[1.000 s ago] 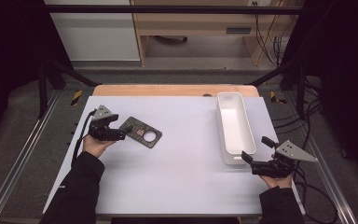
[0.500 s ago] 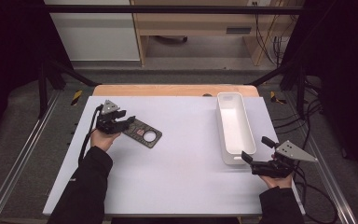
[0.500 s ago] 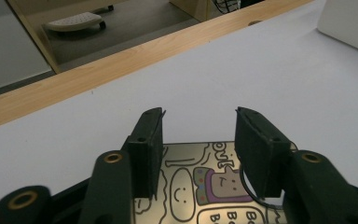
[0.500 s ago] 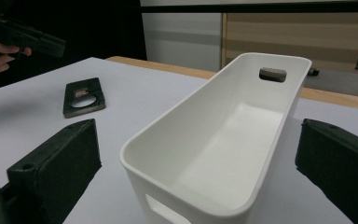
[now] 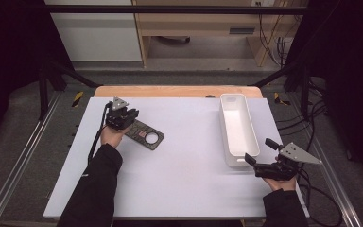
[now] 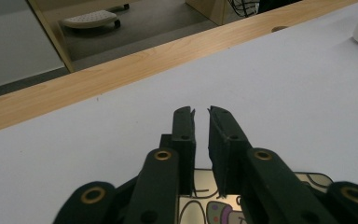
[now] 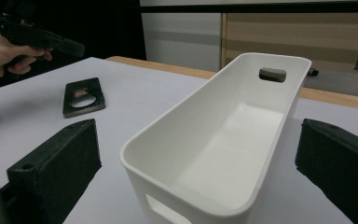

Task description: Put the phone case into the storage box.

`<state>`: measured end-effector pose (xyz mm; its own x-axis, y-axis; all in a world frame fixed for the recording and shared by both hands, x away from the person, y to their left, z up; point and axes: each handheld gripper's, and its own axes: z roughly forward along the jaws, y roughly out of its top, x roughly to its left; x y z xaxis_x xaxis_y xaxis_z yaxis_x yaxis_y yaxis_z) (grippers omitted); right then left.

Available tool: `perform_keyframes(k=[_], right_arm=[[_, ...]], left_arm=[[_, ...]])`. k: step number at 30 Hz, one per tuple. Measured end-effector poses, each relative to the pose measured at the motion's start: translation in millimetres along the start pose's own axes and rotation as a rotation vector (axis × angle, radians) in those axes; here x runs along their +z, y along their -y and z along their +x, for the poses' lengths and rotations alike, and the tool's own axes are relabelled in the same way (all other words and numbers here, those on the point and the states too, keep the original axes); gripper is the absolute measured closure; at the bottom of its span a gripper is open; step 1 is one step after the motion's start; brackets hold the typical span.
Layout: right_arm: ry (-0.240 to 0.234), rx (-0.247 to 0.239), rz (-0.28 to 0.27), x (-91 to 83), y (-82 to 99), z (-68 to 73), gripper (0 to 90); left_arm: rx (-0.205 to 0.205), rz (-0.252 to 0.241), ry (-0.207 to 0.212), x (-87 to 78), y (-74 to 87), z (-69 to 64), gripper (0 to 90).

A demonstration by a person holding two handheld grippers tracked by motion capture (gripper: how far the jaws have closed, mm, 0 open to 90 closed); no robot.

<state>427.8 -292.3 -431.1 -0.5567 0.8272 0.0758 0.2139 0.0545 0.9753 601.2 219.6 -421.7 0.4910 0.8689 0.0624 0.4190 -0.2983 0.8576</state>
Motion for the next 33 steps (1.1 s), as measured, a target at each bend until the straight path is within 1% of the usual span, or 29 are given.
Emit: perform_keyframes(k=[2,3,4,8,10,11,12,15,17,23,29,33], right_arm=[[0.001,0.0,-0.001,-0.4,-0.1,-0.3,0.1],[0.001,0.0,-0.001,-0.4,-0.1,-0.3,0.1],[0.002,0.0,-0.002,-0.4,-0.1,-0.3,0.1],[0.0,0.001,-0.001,-0.3,-0.1,0.1,0.1],[0.001,0.0,-0.002,-0.2,0.0,0.2,0.1],[0.001,0.0,-0.001,-0.1,0.0,0.2,0.1],[0.002,0.001,-0.001,-0.2,0.0,0.2,0.1],[0.002,0.002,-0.003,0.0,0.0,0.2,0.1],[0.003,-0.002,0.001,0.3,0.2,0.2,0.1],[0.003,-0.001,-0.001,0.2,0.2,0.2,0.2],[0.003,0.001,-0.001,0.1,0.1,0.3,0.1],[0.003,-0.001,-0.001,0.4,0.2,0.3,0.1]], left_arm=[[-0.001,0.012,-0.009,4.5,-0.2,0.4,85.9],[-0.001,0.013,-0.009,6.2,-0.6,1.0,85.9],[-0.008,0.011,-0.008,7.8,-1.1,1.3,88.5],[-0.02,0.009,-0.009,14.2,-3.8,1.6,88.8],[-0.018,0.013,-0.01,18.5,-4.1,1.6,88.8],[-0.026,0.007,-0.009,20.8,-3.3,1.3,88.8],[-0.041,0.011,-0.003,25.2,-0.9,2.7,88.8],[-0.051,0.018,0.002,29.7,1.8,3.6,88.9],[-0.04,0.03,0.003,33.4,4.1,3.7,88.9],[-0.042,0.051,-0.005,41.3,9.5,5.4,89.0],[-0.02,0.115,-0.027,49.0,16.1,5.6,89.0],[-0.018,0.129,-0.031,53.4,18.8,4.5,89.0]])
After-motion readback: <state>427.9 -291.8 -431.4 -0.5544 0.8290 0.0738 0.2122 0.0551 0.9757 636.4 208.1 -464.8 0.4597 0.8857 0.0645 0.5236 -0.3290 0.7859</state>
